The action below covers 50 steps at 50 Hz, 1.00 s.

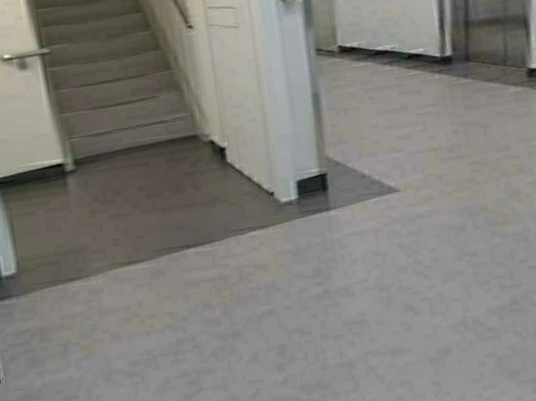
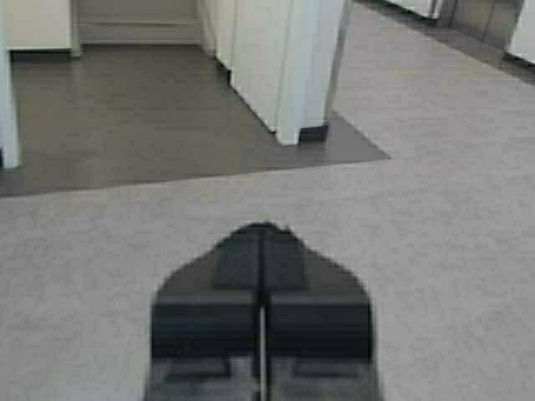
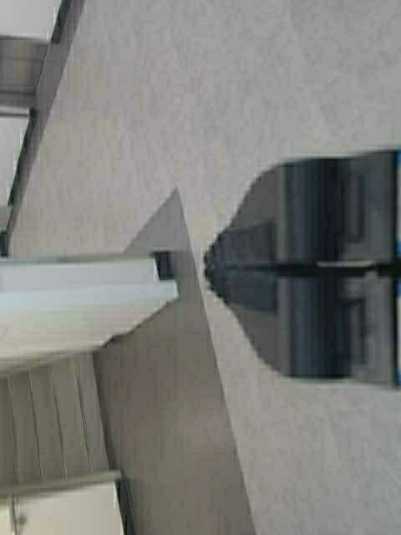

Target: Navigate to elevator, push the call button, then enter the elevator

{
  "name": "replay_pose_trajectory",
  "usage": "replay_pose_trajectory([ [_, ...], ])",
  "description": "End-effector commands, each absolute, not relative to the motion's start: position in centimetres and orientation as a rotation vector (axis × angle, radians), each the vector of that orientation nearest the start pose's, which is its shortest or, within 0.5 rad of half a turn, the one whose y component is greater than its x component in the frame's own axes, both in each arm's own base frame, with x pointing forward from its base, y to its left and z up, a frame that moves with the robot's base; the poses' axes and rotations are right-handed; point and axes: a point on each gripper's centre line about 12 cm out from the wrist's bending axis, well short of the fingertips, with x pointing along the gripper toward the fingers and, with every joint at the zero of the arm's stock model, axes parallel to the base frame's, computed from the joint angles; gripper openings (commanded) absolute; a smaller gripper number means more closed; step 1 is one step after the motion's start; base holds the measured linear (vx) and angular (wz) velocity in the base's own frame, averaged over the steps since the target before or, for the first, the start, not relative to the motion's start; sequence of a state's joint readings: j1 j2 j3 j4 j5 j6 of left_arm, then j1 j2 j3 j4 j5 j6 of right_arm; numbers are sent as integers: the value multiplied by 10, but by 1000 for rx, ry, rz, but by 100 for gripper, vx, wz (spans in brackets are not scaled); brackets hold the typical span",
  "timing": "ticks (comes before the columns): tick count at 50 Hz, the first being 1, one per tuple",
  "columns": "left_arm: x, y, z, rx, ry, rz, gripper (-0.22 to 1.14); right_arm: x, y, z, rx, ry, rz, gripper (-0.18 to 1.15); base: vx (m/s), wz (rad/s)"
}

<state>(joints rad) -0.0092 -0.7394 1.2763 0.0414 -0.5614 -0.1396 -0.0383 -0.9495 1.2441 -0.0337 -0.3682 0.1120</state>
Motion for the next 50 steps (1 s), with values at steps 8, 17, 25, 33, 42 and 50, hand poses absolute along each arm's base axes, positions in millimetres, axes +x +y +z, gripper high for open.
replay_pose_trajectory([
  [8, 223, -5, 243, -103, -32, -34, 2, 199, -6, 278, 77, -91, -22, 5, 80, -13],
  [17, 226, -5, 238, -106, -7, -33, 2, 198, -6, 276, 75, -84, -23, 5, 80, -6],
  [25, 227, -5, 235, -108, 2, -32, 2, 199, -6, 272, 76, -71, -22, 5, 81, -16],
  [33, 224, -5, 244, -111, -35, -34, 2, 200, -6, 277, 79, -82, -21, 5, 77, -28],
  [42, 222, -5, 245, -105, -42, -35, 2, 201, -6, 276, 80, -79, -23, 5, 80, -35],
  [50, 224, -5, 242, -103, -25, -34, 2, 201, -6, 277, 88, -82, -22, 5, 78, -24],
])
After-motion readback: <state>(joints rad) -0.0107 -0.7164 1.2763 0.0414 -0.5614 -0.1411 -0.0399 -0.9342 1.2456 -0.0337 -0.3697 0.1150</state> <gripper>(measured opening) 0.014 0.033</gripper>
